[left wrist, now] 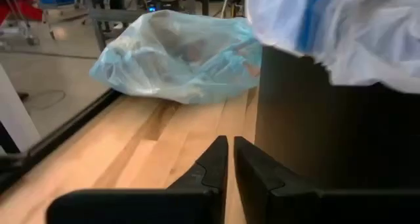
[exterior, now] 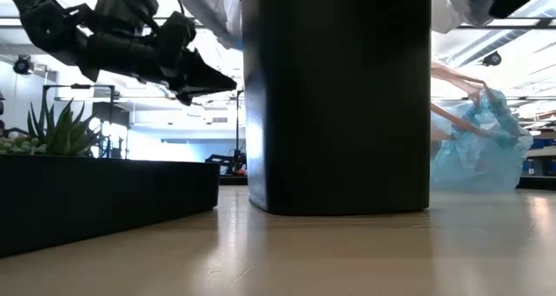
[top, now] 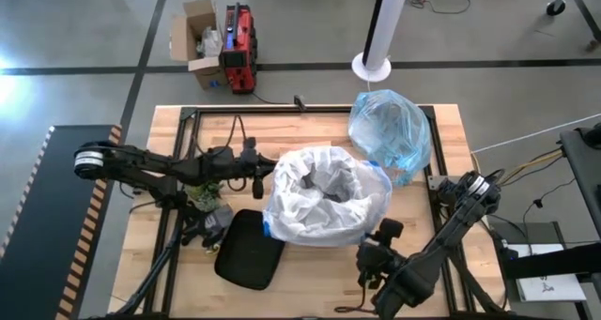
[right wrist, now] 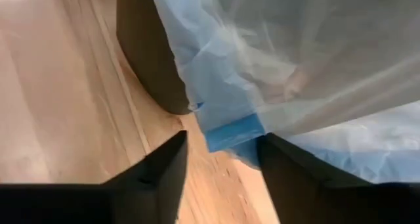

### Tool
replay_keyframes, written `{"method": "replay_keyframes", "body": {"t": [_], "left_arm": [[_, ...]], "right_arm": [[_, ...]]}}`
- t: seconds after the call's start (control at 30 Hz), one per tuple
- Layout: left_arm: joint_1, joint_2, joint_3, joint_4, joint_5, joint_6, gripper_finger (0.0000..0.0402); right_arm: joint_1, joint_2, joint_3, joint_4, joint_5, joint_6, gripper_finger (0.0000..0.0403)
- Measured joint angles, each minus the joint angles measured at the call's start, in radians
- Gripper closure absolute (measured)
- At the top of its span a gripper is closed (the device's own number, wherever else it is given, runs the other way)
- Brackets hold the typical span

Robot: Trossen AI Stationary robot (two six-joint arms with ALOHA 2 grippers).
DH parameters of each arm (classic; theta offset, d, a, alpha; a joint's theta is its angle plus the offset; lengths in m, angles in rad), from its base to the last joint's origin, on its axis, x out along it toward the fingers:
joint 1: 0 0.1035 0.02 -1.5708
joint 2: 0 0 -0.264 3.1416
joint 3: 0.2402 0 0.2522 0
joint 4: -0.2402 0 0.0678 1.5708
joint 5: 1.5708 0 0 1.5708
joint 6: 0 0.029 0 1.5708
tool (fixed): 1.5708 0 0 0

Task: Place trash/remove bag and relplace

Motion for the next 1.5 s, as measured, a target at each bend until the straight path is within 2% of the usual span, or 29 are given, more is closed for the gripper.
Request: {"method": "replay_keyframes", "body": {"t": [0.17,0.33,0.4,0.47,0.57,0.7,0.8,0.83,0.9,0.97,1.03,1.1,1.2,1.3,1.37,1.43,1.5], "left_arm": [[0.0,-0.077,0.059,-0.132,0.001,0.056,0.0341],[-0.009,-0.184,0.177,-0.522,-0.034,0.067,0.0257],[-0.029,-0.224,0.217,-0.63,-0.052,0.061,0.0224],[-0.065,-0.266,0.242,-0.672,-0.062,0.054,0.0196],[-0.149,-0.334,0.274,-0.715,-0.109,0.045,0.0163],[-0.296,-0.412,0.294,-0.747,-0.262,0.011,0.0136],[-0.409,-0.444,0.282,-0.745,-0.348,-0.016,0.0126],[-0.442,-0.448,0.274,-0.745,-0.377,-0.024,0.0124],[-0.502,-0.452,0.251,-0.743,-0.44,-0.036,0.0123],[-0.545,-0.441,0.224,-0.725,-0.507,-0.039,0.0126],[-0.579,-0.422,0.189,-0.674,-0.57,-0.033,0.013],[-0.603,-0.399,0.153,-0.606,-0.604,-0.017,0.0135],[-0.632,-0.362,0.109,-0.467,-0.611,0.023,0.0141],[-0.644,-0.327,0.076,-0.339,-0.611,0.081,0.0145],[-0.643,-0.305,0.06,-0.277,-0.612,0.101,0.0147],[-0.632,-0.278,0.047,-0.221,-0.627,0.11,0.0148],[-0.613,-0.246,0.035,-0.179,-0.65,0.114,0.0148]], "right_arm": [[0.025,-0.055,0.053,-0.02,0.002,-0.014,0.0162],[0.072,-0.142,0.081,-0.021,-0.004,-0.073,0.0114],[0.096,-0.191,0.082,-0.02,-0.009,-0.108,0.0101],[0.115,-0.244,0.082,-0.021,0.019,-0.143,0.0094],[0.12,-0.323,0.083,-0.003,0.136,-0.2,0.0093],[0.072,-0.41,0.084,0.105,0.287,-0.396,0.0106],[-0.025,-0.446,0.084,0.311,0.284,-0.694,0.0121],[-0.065,-0.451,0.084,0.401,0.258,-0.821,0.0126],[-0.152,-0.453,0.084,0.578,0.13,-1.084,0.0139],[-0.249,-0.449,0.084,0.709,-0.069,-1.294,0.0155],[-0.349,-0.442,0.084,0.777,-0.239,-1.411,0.0178],[-0.449,-0.427,0.089,0.795,-0.353,-1.459,0.0207],[-0.574,-0.401,0.099,0.782,-0.464,-1.469,0.0266],[-0.668,-0.377,0.107,0.78,-0.622,-1.47,0.0334],[-0.715,-0.359,0.116,0.785,-0.691,-1.478,0.0377],[-0.747,-0.337,0.116,0.784,-0.713,-1.5,0.0395],[-0.773,-0.316,0.116,0.784,-0.724,-1.523,0.0388]]}}
